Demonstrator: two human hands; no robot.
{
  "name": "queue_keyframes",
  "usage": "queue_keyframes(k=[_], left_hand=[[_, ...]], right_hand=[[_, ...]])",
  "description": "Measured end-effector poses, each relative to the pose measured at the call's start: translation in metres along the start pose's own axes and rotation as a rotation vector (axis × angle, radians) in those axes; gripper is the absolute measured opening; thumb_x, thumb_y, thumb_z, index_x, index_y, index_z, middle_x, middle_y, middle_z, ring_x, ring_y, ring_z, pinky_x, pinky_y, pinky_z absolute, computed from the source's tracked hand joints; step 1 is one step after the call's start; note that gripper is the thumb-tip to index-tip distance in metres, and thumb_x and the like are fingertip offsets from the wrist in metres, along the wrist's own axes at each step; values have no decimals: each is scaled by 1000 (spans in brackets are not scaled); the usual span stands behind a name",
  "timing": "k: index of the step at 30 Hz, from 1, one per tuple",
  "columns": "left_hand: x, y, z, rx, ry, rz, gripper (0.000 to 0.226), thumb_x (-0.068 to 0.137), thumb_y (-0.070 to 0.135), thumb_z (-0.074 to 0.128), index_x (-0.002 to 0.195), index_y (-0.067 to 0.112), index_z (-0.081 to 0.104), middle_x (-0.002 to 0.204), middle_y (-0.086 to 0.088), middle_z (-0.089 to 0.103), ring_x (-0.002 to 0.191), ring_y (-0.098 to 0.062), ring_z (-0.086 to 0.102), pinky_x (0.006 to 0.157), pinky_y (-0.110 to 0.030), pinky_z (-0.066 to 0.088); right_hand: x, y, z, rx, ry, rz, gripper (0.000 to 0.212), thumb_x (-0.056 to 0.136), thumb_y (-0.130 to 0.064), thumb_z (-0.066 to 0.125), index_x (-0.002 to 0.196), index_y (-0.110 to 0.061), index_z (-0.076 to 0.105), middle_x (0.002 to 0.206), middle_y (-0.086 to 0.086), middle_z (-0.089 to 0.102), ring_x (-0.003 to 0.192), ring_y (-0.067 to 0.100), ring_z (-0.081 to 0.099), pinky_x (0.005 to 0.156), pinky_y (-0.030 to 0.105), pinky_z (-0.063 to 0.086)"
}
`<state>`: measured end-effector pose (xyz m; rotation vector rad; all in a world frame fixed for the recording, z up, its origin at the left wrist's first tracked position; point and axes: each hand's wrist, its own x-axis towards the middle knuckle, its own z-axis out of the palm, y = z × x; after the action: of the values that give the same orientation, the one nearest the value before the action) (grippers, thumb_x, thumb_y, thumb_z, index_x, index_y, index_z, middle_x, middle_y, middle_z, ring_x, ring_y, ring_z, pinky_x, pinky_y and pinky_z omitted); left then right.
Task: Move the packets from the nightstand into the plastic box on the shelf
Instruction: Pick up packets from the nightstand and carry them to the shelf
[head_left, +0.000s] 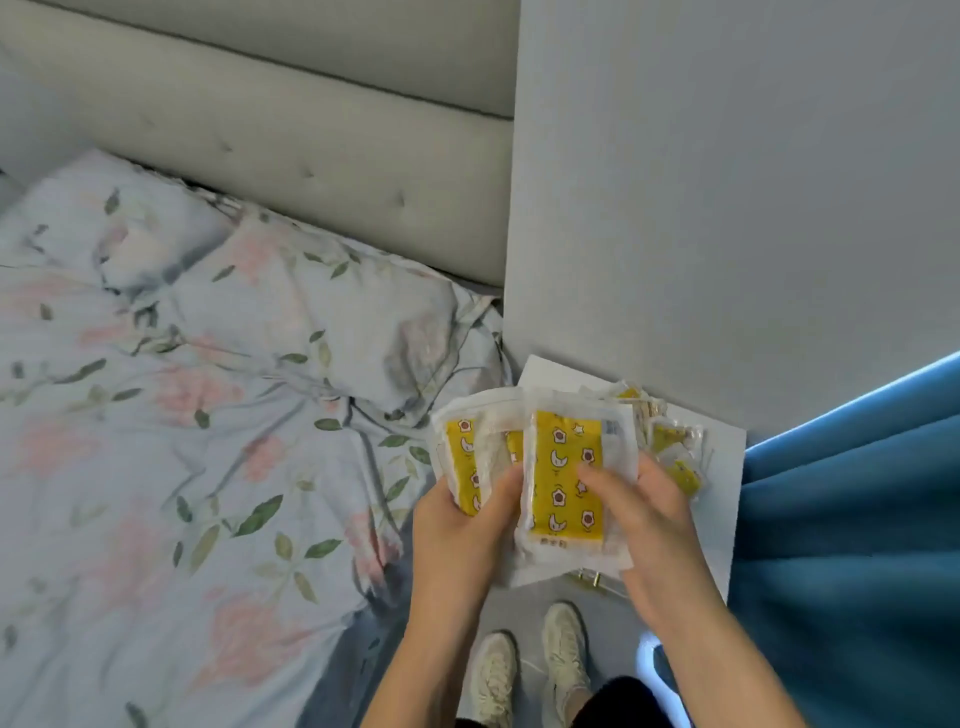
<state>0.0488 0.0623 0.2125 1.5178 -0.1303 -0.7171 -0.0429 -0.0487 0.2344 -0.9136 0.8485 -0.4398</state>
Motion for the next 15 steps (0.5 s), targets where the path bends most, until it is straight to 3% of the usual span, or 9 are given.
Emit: queue_keyframes(k=[5,8,11,15], left_hand=[[-44,48,-39,-76,121,120,28,69,49,75,90,29,78,83,0,78,78,-16,76,60,-21,56],[-75,63,-52,-69,192,131,28,81,56,67,91,31,77,85,0,78,81,-18,76,68,-31,60],[-112,64,-59,-80,254,159,34,87,55,54,93,29,76,87,-2,78,82,-20,76,67,-31,61],[-168,53,-59,-75,429,151,29,84,56,52,84,39,76,79,6,78,73,-10,75,56,-16,54]], right_hand=[[-41,-19,54,-111,-151,-104,53,61,-33,80,111,-18,67,103,4,76,94,19,73,70,29,60],[-66,-18,69,-133,-275,-47,63,55,-28,84,113,-16,64,103,5,76,94,21,73,68,32,60],[-86,-19,69,-184,-420,-1,65,60,-24,84,120,-17,59,109,5,75,100,21,72,73,34,60],[-107,-18,58,-319,-599,92,47,63,-20,84,107,-13,70,103,11,76,96,28,73,70,34,60]])
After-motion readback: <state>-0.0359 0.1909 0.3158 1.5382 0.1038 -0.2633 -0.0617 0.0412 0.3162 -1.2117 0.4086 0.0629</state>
